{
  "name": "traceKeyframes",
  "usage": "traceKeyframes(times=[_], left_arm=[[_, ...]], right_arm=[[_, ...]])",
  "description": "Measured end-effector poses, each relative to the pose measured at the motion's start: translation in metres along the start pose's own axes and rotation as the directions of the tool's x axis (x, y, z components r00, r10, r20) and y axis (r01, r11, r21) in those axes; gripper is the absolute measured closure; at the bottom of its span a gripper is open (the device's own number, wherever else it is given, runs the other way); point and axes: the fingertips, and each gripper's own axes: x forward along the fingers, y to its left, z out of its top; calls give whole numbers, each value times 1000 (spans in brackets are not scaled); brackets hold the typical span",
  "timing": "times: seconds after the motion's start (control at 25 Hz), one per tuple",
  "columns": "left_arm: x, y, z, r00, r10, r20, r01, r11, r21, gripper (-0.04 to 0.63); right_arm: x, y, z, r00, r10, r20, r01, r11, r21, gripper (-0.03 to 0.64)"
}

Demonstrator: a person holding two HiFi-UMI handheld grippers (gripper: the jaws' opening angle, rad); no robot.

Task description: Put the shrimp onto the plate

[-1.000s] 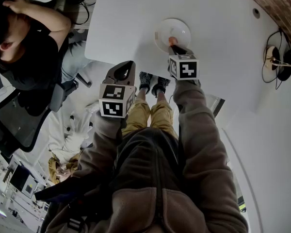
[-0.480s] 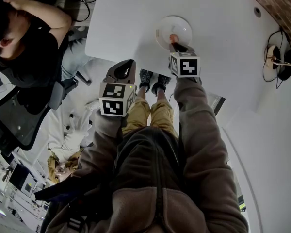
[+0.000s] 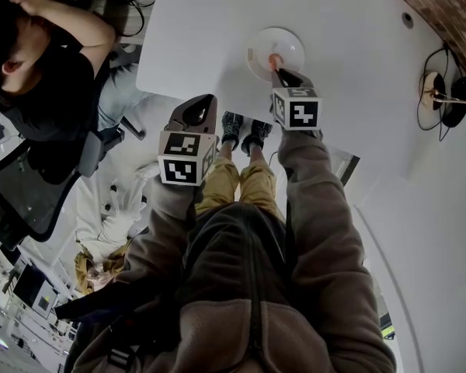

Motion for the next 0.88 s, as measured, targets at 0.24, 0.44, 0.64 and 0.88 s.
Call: traceKeyframes(times=[0.24,0.44,0.64,0.88], left_arm=[[-8,-12,24,998,-19,52,17,999,27,591],[-22,-27,53,993,-38,110,32,998,54,591],[-39,-41,87,982,-56,181,42,996,79,591],[-55,-56,118,969,-73,238,49,993,105,591]], right_arm=[[-44,6,30,992,-22,124,25,999,-21,591],[-98,14,59,970,-41,239,51,998,-37,591],[-152,20,87,938,-57,343,81,995,-57,592],[-202,25,111,896,-67,440,115,990,-84,615]])
